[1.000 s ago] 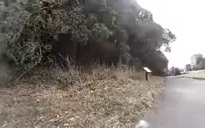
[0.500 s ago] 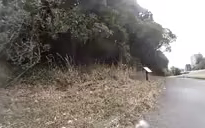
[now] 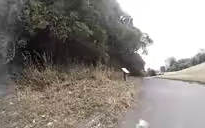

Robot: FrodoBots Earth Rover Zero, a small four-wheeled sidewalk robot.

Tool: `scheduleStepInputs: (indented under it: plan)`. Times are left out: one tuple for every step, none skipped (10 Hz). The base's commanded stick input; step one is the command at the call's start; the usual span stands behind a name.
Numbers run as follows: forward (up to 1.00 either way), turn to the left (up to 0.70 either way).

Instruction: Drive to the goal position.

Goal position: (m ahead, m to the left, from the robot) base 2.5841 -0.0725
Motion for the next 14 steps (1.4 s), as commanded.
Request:
scheduleStepInputs:
  plan:
    - [0.00,-0.70]
    - [0.00,-0.70]
    - [0.00,-0.70]
    - [0.00,-0.70]
    - [0.00,-0.70]
    - [0.00,-0.70]
    - [0.64,-0.10]
    - [0.53,-0.04]
    - [0.45,0.00]
    - [0.45,0.00]
    - [0.45,0.00]
    - [0.45,0.00]
    - [0.45,0.00]
    - [0.25,0.35]
